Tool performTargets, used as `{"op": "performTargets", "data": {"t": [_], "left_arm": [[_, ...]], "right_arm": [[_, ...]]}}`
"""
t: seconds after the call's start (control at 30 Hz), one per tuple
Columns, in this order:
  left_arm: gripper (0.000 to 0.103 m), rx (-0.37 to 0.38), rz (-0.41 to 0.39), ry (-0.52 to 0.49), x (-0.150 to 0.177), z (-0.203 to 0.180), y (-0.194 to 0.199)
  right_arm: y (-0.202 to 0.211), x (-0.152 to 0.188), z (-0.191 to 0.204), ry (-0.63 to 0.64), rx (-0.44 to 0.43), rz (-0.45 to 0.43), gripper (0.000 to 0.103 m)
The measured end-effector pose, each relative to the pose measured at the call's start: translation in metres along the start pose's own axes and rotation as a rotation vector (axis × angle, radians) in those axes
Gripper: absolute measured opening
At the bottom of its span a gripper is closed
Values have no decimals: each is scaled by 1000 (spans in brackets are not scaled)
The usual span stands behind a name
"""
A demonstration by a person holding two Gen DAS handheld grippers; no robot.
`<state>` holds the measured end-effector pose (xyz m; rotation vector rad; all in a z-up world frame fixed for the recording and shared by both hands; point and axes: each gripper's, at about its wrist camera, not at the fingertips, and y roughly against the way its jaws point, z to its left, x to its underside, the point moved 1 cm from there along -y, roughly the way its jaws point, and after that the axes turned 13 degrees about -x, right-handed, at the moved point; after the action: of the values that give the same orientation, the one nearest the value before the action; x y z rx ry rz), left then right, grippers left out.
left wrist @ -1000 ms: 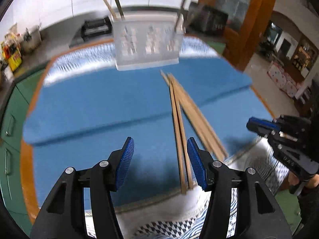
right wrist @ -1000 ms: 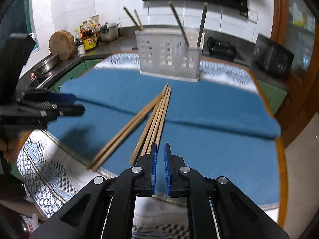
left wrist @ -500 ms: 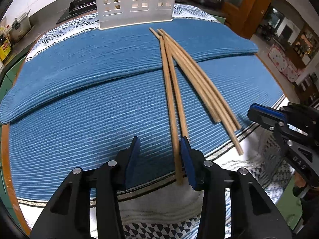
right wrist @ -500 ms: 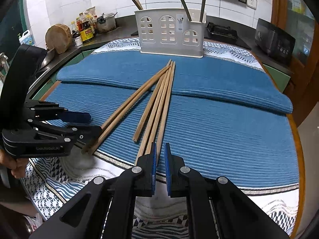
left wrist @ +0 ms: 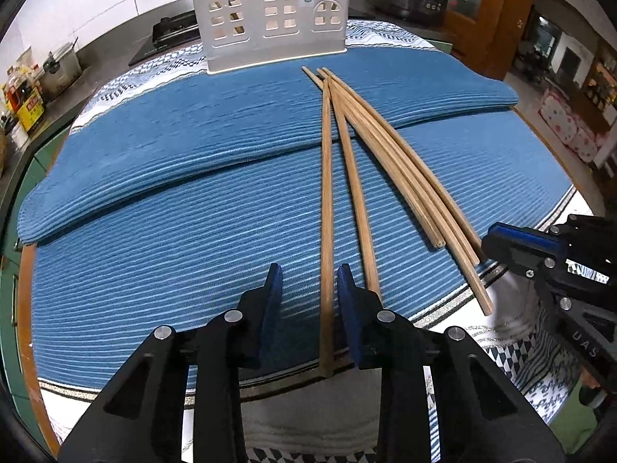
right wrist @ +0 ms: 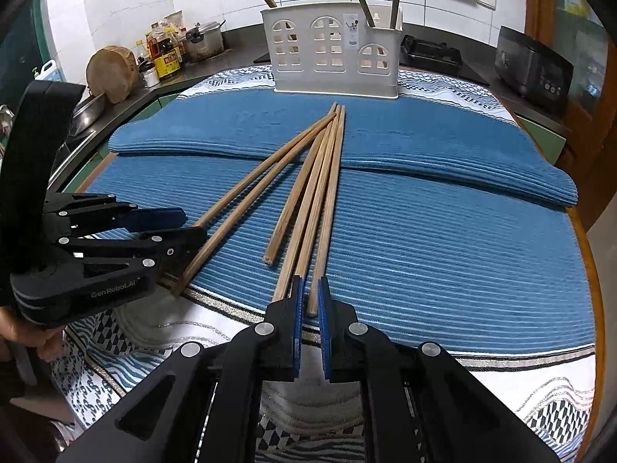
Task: Organize utensils
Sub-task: 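Grasp a wooden chopstick on the mat with the right gripper while the left gripper grasps another, then lift the chopstick with the right gripper to the holder while the left gripper carries its chopstick there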
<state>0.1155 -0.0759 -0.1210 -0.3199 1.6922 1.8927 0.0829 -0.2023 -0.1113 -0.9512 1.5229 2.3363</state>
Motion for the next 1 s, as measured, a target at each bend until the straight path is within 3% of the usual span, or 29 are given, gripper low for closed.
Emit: {"op": "performTargets", "data": {"t": [0.47, 0.57, 0.67, 1.0], "left_arm": [[20, -1, -18, -13, -2, -4, -1], [14, 14, -7, -21, -4, -3, -2], [9, 35, 4, -13, -6, 1, -4], [9, 71, 50, -28, -9, 0, -6]], "right_arm": [[-13, 1, -3, -2, 27, 14, 8], [-11, 1, -2, 4, 39, 8, 8], [-4, 0, -2, 8, 45, -9, 8], [30, -14, 1, 33, 57, -96, 8]]}}
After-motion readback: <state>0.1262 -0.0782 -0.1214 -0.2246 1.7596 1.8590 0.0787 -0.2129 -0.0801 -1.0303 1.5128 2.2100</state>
